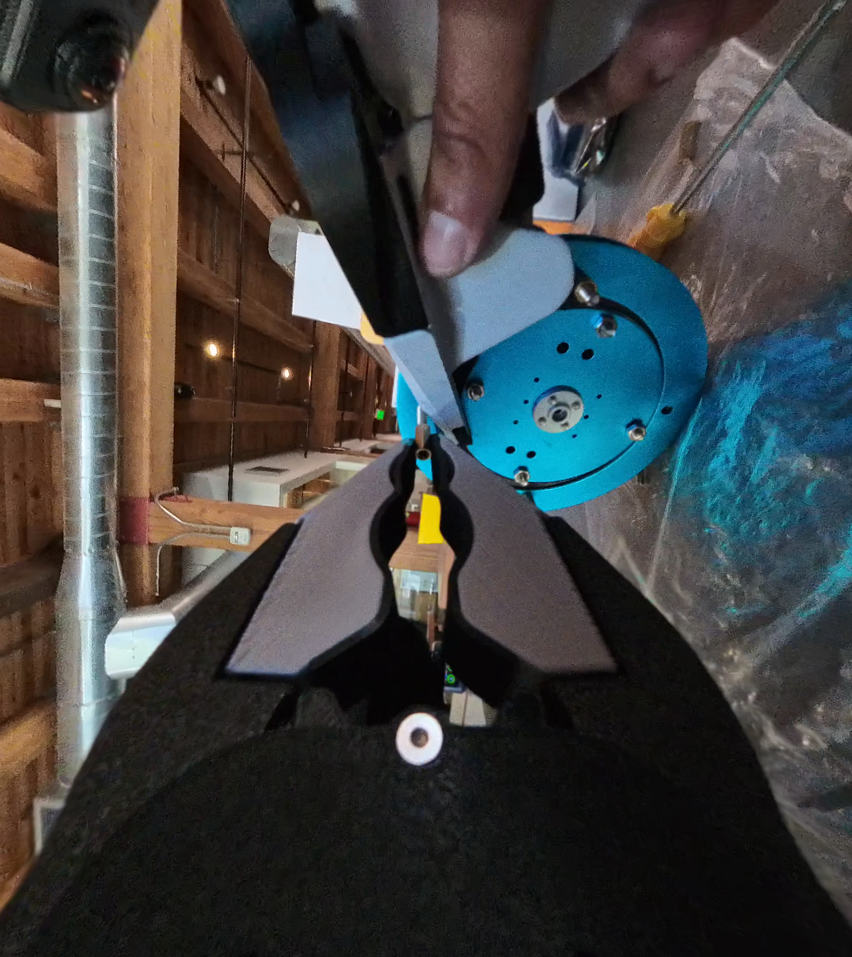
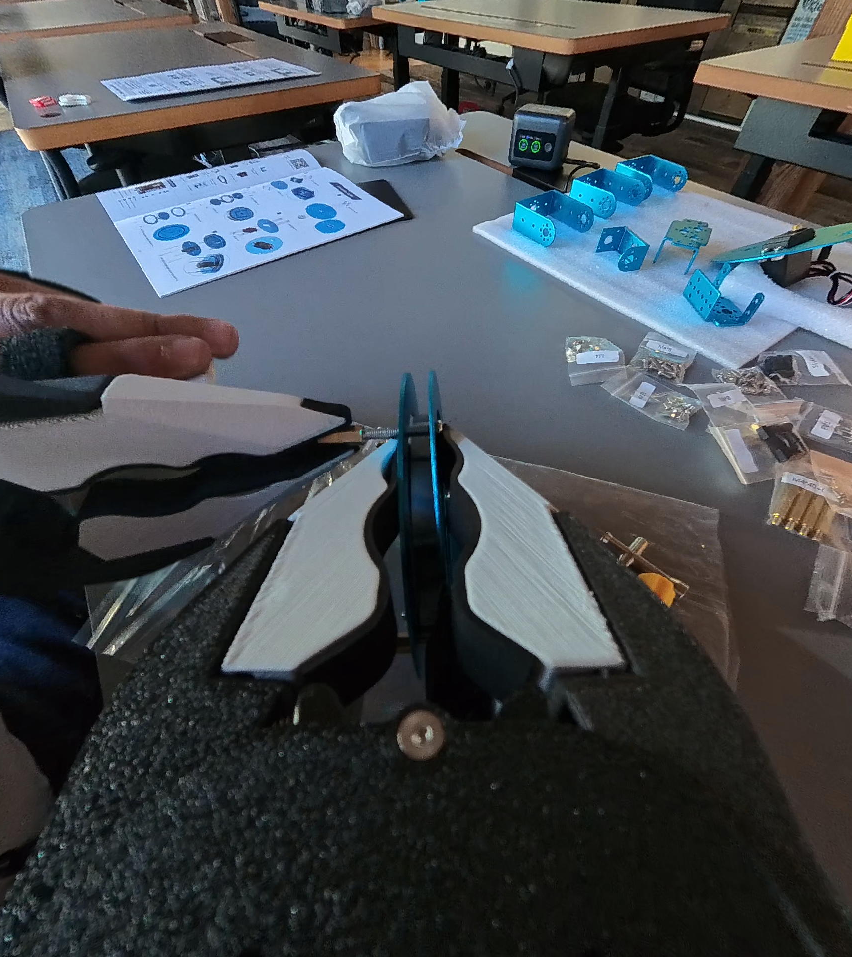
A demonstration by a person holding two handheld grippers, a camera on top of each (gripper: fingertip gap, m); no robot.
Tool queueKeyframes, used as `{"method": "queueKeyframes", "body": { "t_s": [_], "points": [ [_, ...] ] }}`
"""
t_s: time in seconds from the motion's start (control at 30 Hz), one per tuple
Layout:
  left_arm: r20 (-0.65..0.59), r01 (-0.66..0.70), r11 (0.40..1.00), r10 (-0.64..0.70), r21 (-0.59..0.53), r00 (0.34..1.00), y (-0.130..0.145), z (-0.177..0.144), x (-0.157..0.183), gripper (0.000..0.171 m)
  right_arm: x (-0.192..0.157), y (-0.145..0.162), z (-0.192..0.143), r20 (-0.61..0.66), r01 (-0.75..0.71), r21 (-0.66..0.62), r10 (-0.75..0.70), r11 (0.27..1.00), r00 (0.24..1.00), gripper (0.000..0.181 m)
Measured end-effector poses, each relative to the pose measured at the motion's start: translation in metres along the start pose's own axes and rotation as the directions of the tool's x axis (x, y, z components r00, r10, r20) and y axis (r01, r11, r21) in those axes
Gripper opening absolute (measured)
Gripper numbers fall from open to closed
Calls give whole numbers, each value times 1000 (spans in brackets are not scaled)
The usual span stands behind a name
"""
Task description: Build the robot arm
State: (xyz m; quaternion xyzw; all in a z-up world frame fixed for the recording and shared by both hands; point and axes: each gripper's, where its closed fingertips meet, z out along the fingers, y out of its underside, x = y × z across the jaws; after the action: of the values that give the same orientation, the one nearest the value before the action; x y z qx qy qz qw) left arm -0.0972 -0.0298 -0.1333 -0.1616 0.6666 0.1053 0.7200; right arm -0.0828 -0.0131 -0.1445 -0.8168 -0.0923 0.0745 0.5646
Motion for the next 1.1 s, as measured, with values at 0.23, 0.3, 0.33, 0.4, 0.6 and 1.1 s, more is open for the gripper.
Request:
{"method": "queueKeyframes", "body": {
  "t_s": [0.23,0.3,0.33,0.4,0.6,1.1],
  "points": [
    [-276,868,478,-859,-135,431,-6,0,-2,7,0,0,0,5,0,-1,0,1000,1000,11],
    [-350,966,88,-937,-245,-3,-10,0,-2,12,-1,0,1,5,6,-2,-6,1000,1000,11],
    [-364,957,-70,-915,-283,-174,-10,1,-3,12,-1,0,1,5,7,-1,-7,1000,1000,11],
    [-374,911,-267,-847,-315,-378,-9,2,-4,6,-1,0,1,6,8,0,-8,1000,1000,16],
    [-353,960,-140,-909,-242,-222,-9,2,-2,6,-2,0,1,4,11,0,-11,1000,1000,11],
    [-220,818,567,-814,-97,538,-8,2,1,6,1,0,0,-1,9,-3,-9,1000,1000,11]
  ]
}}
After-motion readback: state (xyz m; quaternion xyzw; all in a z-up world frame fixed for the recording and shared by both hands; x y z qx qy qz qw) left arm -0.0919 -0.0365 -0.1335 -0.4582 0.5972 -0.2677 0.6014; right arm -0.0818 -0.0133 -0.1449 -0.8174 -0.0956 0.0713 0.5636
